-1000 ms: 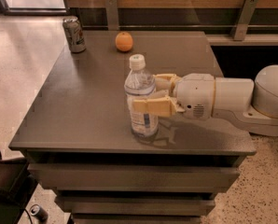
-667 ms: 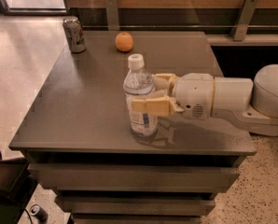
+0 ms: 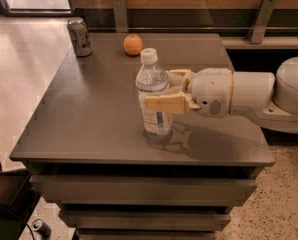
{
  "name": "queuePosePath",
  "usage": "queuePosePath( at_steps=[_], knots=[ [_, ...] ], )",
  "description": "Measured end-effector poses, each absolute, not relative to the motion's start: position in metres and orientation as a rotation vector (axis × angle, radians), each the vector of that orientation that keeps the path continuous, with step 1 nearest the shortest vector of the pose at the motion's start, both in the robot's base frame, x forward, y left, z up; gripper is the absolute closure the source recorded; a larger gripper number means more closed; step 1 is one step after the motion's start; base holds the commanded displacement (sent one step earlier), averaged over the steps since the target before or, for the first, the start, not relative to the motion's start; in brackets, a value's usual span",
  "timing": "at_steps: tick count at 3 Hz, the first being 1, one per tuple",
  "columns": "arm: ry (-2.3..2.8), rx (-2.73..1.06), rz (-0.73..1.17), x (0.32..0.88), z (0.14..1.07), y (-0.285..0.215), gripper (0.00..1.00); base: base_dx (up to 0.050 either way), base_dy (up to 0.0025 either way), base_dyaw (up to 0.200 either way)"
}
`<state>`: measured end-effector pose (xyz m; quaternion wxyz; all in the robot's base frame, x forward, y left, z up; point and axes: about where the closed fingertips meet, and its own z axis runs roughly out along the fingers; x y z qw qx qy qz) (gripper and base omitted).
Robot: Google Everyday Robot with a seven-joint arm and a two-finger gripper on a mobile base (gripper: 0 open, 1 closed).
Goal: Move blue plastic bottle near orange
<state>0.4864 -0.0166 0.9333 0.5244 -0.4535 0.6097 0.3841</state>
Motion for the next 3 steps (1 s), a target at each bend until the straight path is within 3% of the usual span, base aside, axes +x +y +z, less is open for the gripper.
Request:
queuePosePath(
  at_steps=[3],
  knots=[
    [1.412, -1.031, 0.804, 0.596, 0.994, -0.053, 1.0, 0.0, 0.0, 0.0]
  ],
)
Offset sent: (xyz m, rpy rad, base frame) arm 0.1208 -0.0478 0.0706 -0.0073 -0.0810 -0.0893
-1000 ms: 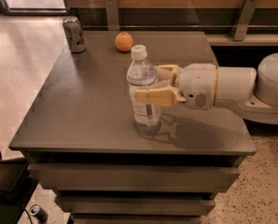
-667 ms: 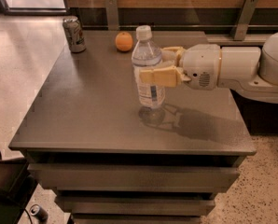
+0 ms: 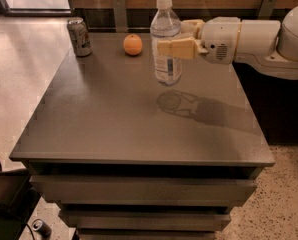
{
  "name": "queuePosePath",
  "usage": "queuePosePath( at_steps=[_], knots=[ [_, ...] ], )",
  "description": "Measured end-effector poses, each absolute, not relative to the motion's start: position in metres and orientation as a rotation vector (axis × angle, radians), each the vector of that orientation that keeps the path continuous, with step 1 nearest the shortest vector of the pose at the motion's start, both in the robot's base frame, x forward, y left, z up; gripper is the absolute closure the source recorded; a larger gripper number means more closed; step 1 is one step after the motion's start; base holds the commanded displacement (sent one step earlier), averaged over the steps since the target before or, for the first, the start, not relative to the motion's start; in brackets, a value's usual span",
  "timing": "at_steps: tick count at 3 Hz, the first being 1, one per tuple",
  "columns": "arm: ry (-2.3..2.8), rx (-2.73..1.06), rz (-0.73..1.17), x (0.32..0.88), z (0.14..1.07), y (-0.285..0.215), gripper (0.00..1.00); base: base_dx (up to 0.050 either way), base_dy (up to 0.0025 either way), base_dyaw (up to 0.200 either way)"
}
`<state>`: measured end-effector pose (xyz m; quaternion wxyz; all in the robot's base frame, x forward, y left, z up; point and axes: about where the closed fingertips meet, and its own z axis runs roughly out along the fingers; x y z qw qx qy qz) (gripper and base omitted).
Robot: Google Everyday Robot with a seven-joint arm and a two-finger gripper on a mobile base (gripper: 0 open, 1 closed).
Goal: Move blue plastic bottle near orange
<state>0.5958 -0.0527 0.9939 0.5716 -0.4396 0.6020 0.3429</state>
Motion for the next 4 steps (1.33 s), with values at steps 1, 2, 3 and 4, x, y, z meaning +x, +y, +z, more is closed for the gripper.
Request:
queuePosePath(
  at_steps=[1, 2, 3, 4],
  knots=[
    [1.376, -1.005, 0.765, 0.632, 1.002, -0.057, 1.0, 0.0, 0.0, 0.0],
    [1.366, -0.98, 0.72, 0.669, 1.009, -0.063, 1.0, 0.0, 0.0, 0.0],
    [1.361, -0.943, 0.702, 0.705, 1.012, -0.069, 1.0, 0.0, 0.0, 0.0],
    [1.363, -0.905, 0.718, 0.737, 1.007, -0.071, 1.0, 0.0, 0.0, 0.0]
  ],
)
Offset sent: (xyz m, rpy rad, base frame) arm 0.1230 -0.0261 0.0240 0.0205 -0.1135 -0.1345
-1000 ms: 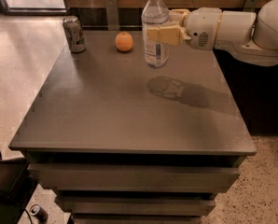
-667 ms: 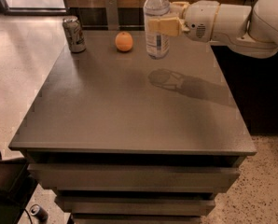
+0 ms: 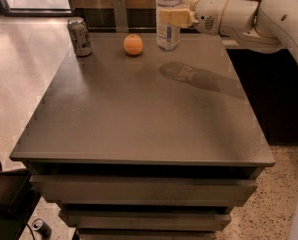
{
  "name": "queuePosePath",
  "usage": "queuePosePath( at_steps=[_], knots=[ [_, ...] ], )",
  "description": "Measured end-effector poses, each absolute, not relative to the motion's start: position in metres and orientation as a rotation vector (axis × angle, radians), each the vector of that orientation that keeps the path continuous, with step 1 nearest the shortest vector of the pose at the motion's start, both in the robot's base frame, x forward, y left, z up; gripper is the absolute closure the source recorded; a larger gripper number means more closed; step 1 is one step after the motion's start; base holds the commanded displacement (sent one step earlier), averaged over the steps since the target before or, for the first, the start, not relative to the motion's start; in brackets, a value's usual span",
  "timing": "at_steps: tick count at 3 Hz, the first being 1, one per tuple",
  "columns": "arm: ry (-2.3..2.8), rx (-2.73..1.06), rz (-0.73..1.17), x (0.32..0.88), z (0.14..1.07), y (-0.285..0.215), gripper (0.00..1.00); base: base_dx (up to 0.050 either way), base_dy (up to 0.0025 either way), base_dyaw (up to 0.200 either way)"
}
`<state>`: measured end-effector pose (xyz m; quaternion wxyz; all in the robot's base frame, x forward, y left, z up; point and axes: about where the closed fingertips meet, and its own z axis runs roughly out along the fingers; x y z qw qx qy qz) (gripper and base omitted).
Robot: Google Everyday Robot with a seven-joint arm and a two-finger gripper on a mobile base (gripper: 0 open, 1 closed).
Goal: Move blue plastic bottle near orange
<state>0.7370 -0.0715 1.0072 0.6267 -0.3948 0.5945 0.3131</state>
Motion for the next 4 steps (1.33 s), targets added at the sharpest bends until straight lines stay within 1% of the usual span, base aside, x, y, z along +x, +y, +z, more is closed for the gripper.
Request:
queuePosePath(
  at_steps=[2, 4],
  knots=[
    [1.376, -0.853, 0.763, 0.777, 0.987, -0.066, 1.0, 0.0, 0.0, 0.0],
    [1.374, -0.848, 0.784, 0.795, 0.967, -0.051, 1.0, 0.0, 0.0, 0.0]
  ],
)
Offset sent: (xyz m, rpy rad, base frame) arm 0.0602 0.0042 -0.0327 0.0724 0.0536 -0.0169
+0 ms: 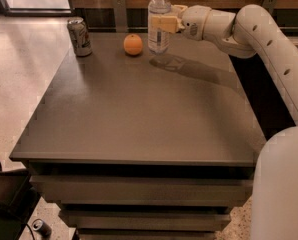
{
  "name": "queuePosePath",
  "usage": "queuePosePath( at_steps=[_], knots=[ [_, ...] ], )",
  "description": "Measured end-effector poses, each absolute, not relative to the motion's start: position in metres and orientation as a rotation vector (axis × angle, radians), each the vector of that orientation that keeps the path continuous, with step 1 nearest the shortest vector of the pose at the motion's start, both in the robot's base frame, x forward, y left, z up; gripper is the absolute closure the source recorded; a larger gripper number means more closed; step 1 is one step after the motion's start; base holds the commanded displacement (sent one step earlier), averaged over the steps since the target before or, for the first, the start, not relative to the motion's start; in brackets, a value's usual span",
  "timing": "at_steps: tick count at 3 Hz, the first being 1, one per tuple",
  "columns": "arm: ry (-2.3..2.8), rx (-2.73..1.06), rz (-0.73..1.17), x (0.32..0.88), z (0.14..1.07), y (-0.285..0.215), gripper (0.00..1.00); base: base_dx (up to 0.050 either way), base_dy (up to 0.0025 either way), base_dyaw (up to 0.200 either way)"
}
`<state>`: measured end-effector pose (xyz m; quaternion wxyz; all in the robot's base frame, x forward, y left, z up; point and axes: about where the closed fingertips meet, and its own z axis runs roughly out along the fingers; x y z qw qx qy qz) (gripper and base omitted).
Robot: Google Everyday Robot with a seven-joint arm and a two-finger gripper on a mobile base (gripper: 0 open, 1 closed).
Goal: Move blue plastic bottle near orange
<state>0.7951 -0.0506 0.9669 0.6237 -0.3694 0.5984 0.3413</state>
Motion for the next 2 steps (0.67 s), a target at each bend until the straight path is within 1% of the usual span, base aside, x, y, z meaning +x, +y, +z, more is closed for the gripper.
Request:
queuePosePath(
  at_steps=[2],
  knots=[
    [1.386, -0.839, 0.791, 0.809, 0.941, -0.049, 1.0, 0.0, 0.0, 0.0]
  ],
)
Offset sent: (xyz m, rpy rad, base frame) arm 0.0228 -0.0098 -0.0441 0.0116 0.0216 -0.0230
